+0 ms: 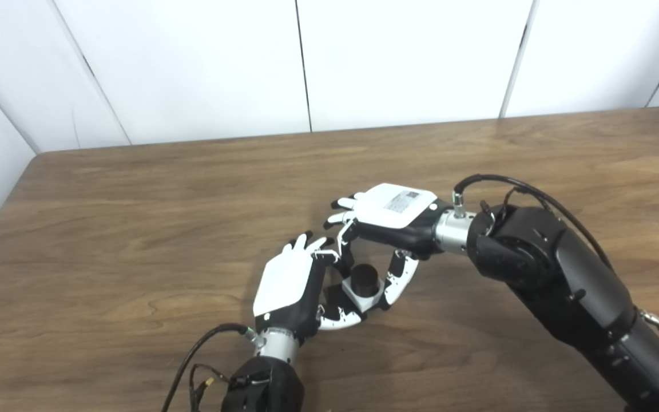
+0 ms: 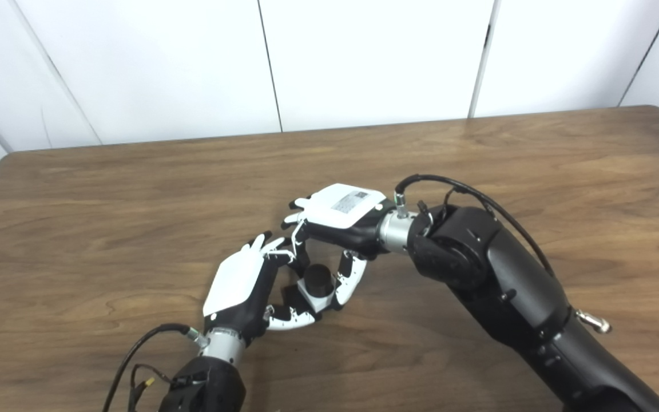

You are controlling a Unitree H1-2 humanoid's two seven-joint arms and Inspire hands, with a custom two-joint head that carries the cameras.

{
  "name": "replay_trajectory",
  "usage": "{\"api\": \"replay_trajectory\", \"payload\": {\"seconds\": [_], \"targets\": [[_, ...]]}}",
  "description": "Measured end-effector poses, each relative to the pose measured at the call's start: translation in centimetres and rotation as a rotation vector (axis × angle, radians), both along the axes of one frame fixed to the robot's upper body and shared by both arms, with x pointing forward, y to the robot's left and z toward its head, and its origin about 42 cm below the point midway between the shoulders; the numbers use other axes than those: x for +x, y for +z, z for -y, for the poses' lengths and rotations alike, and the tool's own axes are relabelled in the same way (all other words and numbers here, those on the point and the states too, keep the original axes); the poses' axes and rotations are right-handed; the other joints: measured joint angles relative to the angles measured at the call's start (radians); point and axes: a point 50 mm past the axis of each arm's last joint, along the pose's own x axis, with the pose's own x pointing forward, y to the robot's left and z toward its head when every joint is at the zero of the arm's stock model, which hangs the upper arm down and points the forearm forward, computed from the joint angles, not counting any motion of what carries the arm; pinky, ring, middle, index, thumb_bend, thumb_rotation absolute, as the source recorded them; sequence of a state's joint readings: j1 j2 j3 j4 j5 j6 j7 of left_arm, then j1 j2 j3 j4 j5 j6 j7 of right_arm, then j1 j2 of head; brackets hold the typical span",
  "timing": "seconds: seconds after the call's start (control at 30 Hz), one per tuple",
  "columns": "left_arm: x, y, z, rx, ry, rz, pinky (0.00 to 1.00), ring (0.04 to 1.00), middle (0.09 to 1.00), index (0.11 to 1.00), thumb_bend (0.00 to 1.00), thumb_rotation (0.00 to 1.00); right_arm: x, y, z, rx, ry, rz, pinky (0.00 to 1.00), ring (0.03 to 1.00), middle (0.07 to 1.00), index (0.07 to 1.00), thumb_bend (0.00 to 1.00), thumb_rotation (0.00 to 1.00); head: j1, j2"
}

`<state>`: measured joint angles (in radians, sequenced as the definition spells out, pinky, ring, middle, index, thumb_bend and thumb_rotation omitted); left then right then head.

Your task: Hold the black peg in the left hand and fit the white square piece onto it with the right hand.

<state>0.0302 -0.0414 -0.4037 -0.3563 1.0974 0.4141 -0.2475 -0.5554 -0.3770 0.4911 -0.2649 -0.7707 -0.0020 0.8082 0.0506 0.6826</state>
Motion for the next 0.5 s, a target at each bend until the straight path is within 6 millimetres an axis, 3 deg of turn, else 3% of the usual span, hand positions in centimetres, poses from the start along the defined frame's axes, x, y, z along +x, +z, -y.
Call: {"api": "replay_trajectory", "payload": {"seconds": [0.03,0.1,0.17,0.5], "targets": [[0.00,0.00,-0.02,0.000,0.001,0.000,1.00,1.000,0.894,0.497,0.52,0.07,0.04,0.02,0.13,0.003,-0.005,0.000,0.99,1.000,0.932,0.672,0.88,0.28,0.000,0.000],[-0.03,0.00,-0.09,0.001,0.002,0.000,1.00,1.000,0.893,0.623,0.68,0.12,0.08,0.03,0.33,0.008,-0.014,0.002,0.99,1.000,0.934,0.683,0.88,0.28,-0.002,0.002],[-0.06,-0.02,-0.19,0.003,0.004,0.000,1.00,1.000,0.891,0.672,0.75,0.14,0.09,-0.04,0.48,0.010,-0.020,0.001,0.99,1.000,0.936,0.689,0.88,0.28,-0.003,0.000],[-0.06,-0.28,-0.82,0.027,0.003,-0.027,1.00,1.000,0.897,0.831,0.85,0.22,0.66,-0.46,1.02,0.013,-0.052,-0.016,0.99,1.000,0.937,0.683,0.88,0.30,-0.006,0.000]]}}
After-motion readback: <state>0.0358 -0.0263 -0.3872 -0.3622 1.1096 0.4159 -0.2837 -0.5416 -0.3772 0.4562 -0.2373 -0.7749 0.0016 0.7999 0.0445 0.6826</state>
